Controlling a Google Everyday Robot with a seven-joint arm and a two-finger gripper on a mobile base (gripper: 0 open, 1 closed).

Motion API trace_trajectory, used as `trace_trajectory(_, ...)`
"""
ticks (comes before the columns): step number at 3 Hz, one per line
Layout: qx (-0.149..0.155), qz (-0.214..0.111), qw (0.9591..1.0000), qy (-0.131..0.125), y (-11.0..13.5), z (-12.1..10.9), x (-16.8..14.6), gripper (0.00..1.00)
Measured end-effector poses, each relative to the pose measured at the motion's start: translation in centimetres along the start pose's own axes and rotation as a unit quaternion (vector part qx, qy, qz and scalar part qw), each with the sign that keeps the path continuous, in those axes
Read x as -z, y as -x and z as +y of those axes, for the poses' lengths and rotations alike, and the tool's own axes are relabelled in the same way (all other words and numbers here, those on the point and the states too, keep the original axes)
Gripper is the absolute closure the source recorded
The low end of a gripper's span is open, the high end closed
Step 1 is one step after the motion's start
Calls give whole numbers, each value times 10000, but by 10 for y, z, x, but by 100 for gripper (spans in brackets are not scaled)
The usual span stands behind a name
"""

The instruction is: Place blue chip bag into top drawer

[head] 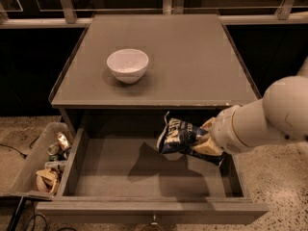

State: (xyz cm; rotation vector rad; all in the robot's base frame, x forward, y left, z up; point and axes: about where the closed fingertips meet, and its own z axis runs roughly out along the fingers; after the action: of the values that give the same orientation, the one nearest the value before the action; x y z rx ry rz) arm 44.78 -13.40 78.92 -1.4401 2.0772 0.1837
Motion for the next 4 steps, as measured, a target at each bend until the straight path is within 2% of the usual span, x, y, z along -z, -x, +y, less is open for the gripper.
trace_trajectory(1, -120, 51, 9999, -43, -14, -2, -42, 100)
trace_trajectory(2, -242, 108, 9994, -235, -24, -1, -82, 100)
trace_trajectory(3, -323, 23, 9983, -480, -30, 0, -115, 100)
trace_trajectory(4, -398, -214, 9975, -550, -28, 3, -139, 100)
